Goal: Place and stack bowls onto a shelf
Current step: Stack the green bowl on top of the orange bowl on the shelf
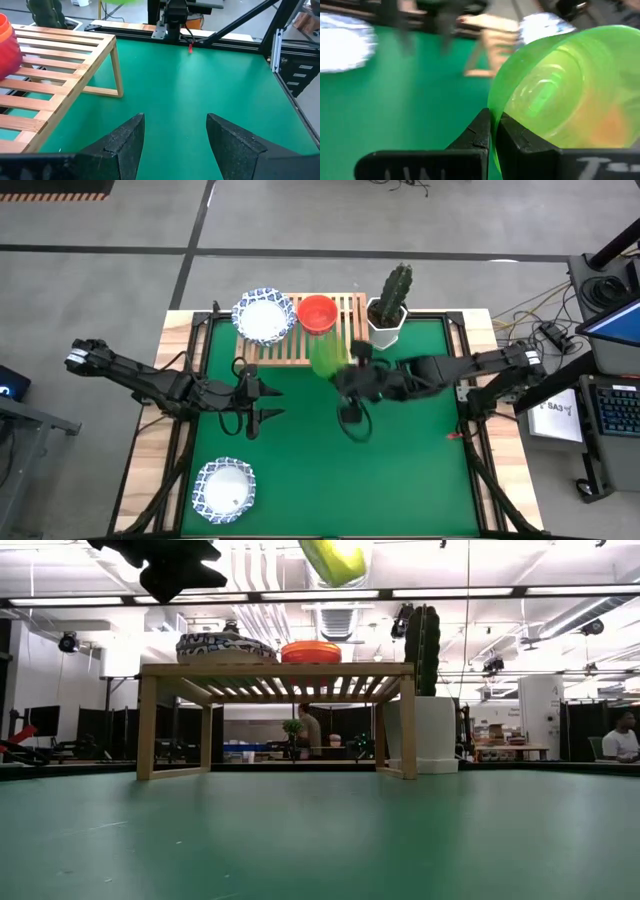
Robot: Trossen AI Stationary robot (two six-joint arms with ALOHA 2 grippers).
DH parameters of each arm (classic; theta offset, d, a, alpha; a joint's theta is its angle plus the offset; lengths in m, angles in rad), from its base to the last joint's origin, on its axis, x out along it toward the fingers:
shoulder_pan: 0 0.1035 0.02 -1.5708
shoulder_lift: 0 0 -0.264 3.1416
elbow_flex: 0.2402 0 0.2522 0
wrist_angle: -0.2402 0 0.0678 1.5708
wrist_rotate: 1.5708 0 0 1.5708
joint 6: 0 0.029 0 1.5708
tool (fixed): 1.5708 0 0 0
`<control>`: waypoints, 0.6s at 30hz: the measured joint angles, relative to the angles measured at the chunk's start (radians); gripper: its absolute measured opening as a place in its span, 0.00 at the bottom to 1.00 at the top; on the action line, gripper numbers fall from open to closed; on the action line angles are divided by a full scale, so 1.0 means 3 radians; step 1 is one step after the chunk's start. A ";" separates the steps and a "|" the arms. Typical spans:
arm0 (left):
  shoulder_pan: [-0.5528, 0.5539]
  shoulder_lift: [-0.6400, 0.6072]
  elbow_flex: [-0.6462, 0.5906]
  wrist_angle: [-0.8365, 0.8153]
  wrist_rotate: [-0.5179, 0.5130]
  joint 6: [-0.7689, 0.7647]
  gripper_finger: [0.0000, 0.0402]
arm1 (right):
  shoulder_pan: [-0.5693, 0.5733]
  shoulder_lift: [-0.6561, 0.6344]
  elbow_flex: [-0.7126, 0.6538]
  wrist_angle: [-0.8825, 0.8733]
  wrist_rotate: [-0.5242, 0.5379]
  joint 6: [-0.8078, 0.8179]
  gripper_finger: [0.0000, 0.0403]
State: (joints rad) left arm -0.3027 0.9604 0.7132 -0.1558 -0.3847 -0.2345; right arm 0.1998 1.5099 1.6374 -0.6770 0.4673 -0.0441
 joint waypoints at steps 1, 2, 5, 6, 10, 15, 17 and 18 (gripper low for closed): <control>0.0000 0.0000 0.0000 0.0000 0.0000 -0.0005 0.49 | -0.0095 0.0023 0.0034 0.0048 0.0013 -0.0130 0.02; 0.0000 0.0000 0.0000 0.0000 0.0000 -0.0010 0.49 | -0.0192 0.0049 0.0070 0.0112 0.0012 -0.0235 0.02; 0.0000 0.0000 -0.0001 -0.0004 0.0000 -0.0016 0.49 | -0.0493 0.0144 0.0186 0.0268 0.0012 -0.0529 0.02; 0.0000 0.0000 -0.0001 -0.0003 0.0000 -0.0017 0.49 | -0.0591 0.0186 0.0228 0.0282 0.0013 -0.0609 0.02; 0.0000 0.0000 -0.0003 -0.0005 0.0001 -0.0019 0.49 | -0.0976 0.0396 0.0398 0.0278 -0.0019 -0.0798 0.02; 0.0000 0.0001 -0.0004 -0.0008 0.0001 -0.0019 0.49 | -0.1288 0.0634 0.0602 0.0273 -0.0282 -0.0815 0.02; 0.0000 0.0001 -0.0004 -0.0009 0.0001 -0.0020 0.49 | -0.1353 0.0714 0.0675 0.0259 -0.0358 -0.0792 0.02; 0.0000 0.0001 -0.0004 -0.0010 0.0001 -0.0020 0.49 | -0.1377 0.0755 0.0714 0.0241 -0.0416 -0.0788 0.02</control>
State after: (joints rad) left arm -0.3027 0.9607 0.7120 -0.1589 -0.3843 -0.2405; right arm -0.2135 1.7363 1.8514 -0.6047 0.3426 -0.2805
